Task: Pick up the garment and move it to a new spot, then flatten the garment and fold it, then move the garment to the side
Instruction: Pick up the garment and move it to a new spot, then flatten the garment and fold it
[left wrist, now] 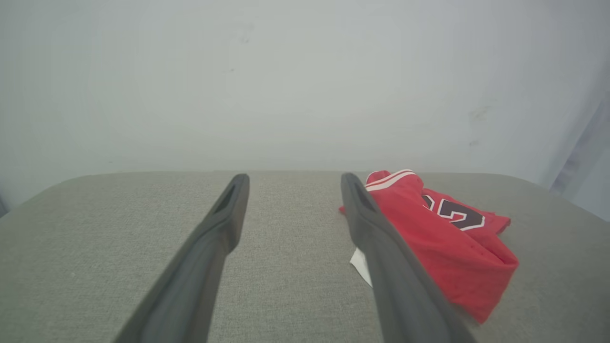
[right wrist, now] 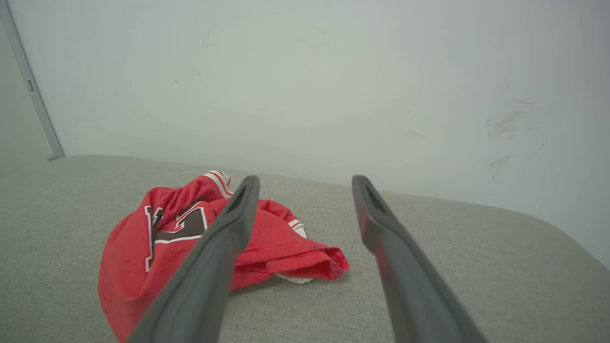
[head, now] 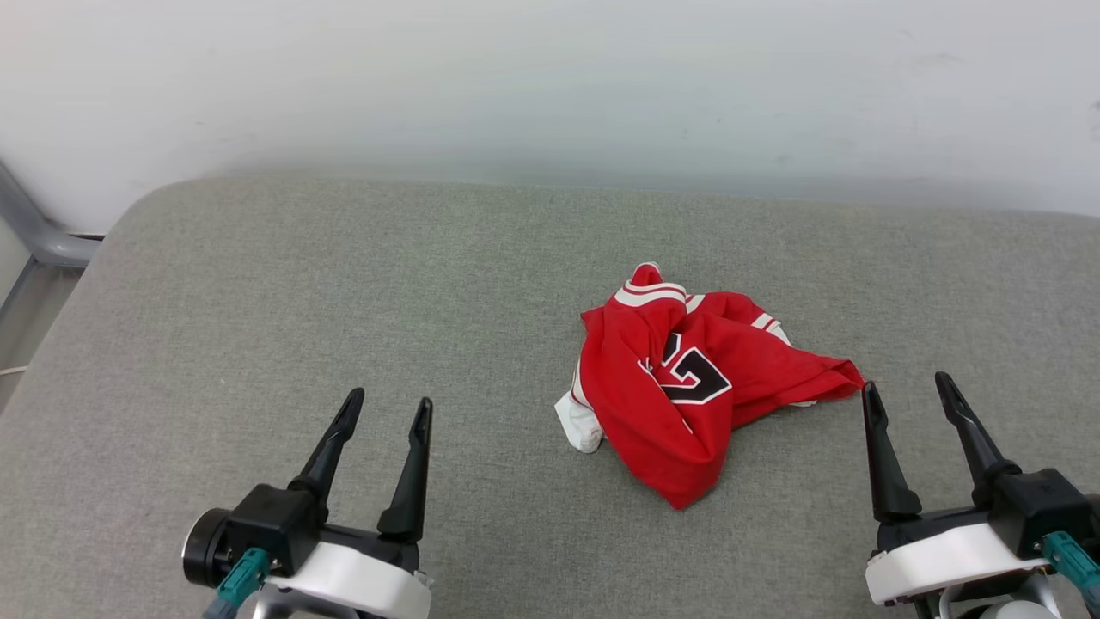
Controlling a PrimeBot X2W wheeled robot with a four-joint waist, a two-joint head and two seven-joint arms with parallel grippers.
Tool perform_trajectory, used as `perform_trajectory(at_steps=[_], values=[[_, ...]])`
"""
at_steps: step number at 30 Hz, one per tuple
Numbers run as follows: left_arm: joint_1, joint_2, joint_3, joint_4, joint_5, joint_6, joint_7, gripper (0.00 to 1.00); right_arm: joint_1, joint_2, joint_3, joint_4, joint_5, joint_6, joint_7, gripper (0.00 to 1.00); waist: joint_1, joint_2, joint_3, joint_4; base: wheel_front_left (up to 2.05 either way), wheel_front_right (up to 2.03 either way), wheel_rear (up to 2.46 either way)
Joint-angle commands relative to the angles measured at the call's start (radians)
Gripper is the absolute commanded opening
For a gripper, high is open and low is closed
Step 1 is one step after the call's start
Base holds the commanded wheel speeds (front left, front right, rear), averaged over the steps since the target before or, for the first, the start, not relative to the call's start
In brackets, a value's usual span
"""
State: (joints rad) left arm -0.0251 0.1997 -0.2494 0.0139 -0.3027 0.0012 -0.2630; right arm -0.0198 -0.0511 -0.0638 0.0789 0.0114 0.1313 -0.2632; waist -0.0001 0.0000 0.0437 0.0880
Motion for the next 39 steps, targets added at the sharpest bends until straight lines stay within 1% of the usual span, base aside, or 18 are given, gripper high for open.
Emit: perform_trajectory(at_steps=[1,4,9,16,18,19,21,23,25,28,30,32,34,37,39], values=[[0.015,-0.013,0.018,0.0,0.01,-0.011,-0.003,1.0,0.009,0.002,0.004,0.002,0.006,-0.001,-0.002,1.0,0.0001,0.0,-0.001,-0.001,0.0,0.0,0.0],[0.028,-0.043,0.057,0.006,0.051,-0.05,-0.003,1.0,0.011,0.002,0.01,0.006,0.007,-0.001,-0.002,1.0,0.0001,0.0,-0.004,-0.004,0.0,0.0,0.0],[0.034,-0.081,0.105,0.016,0.094,-0.091,-0.003,1.0,0.009,0.002,0.017,0.009,0.011,-0.001,-0.002,1.0,0.0001,0.0,-0.003,-0.01,0.0,0.0,0.0],[0.019,-0.108,0.126,0.027,0.126,-0.119,-0.003,1.0,-0.012,0.002,0.044,0.045,0.03,-0.001,-0.002,1.0,0.0001,0.0,0.008,-0.003,0.0,0.0,0.0],[0.013,-0.115,0.128,0.027,0.129,-0.122,-0.003,1.0,-0.035,0.002,0.081,0.073,0.047,-0.001,0.043,1.0,0.0001,0.0,0.013,0.004,0.0,0.0,0.0],[0.01,-0.119,0.129,0.028,0.126,-0.125,-0.003,1.0,-0.054,-0.004,0.108,0.081,0.063,-0.001,0.081,1.0,0.0001,0.0,0.016,0.008,0.0,0.0,0.0],[0.005,-0.124,0.129,0.027,0.124,-0.127,-0.003,1.0,-0.09,-0.043,0.157,0.093,0.108,-0.001,0.192,1.0,0.0001,0.0,0.025,0.017,0.0,0.0,0.0],[-0.005,-0.129,0.128,0.025,0.125,-0.129,-0.003,1.0,-0.129,-0.093,0.217,0.098,0.154,-0.001,0.341,1.0,0.0001,0.0,0.035,0.029,0.0,0.0,0.0],[-0.011,-0.131,0.127,0.023,0.127,-0.13,-0.003,1.0,-0.172,-0.141,0.289,0.09,0.233,-0.001,0.516,1.0,0.0001,0.0,0.046,0.043,0.0,0.0,0.0],[-0.023,-0.135,0.122,0.028,0.129,-0.131,-0.003,1.0,-0.247,-0.231,0.358,0.054,0.338,-0.001,0.751,1.0,0.0001,0.0,0.067,0.067,0.0,0.0,0.0],[-0.03,-0.138,0.114,0.034,0.131,-0.132,-0.003,1.0,-0.288,-0.267,0.388,0.034,0.404,-0.001,0.882,1.0,0.0001,0.0,0.08,0.083,0.0,0.0,0.0],[-0.037,-0.14,0.109,0.038,0.129,-0.131,-0.003,1.0,-0.336,-0.301,0.41,0.011,0.441,-0.001,0.98,1.0,0.0001,0.0,0.095,0.102,0.0,0.0,0.0],[-0.044,-0.142,0.1,0.04,0.126,-0.132,-0.003,1.0,-0.37,-0.319,0.426,0.005,0.474,-0.001,1.053,1.0,0.0001,0.0,0.108,0.12,0.0,0.0,0.0],[-0.053,-0.145,0.092,0.043,0.119,-0.132,-0.003,1.0,-0.414,-0.33,0.456,0.021,0.489,-0.001,1.132,1.0,0.0001,0.0,0.123,0.144,0.0,0.0,0.0],[-0.059,-0.146,0.084,0.047,0.116,-0.132,-0.003,1.0,-0.436,-0.341,0.484,0.041,0.48,-0.001,1.163,1.0,0.0001,0.0,0.131,0.16,0.0,0.0,0.0]])
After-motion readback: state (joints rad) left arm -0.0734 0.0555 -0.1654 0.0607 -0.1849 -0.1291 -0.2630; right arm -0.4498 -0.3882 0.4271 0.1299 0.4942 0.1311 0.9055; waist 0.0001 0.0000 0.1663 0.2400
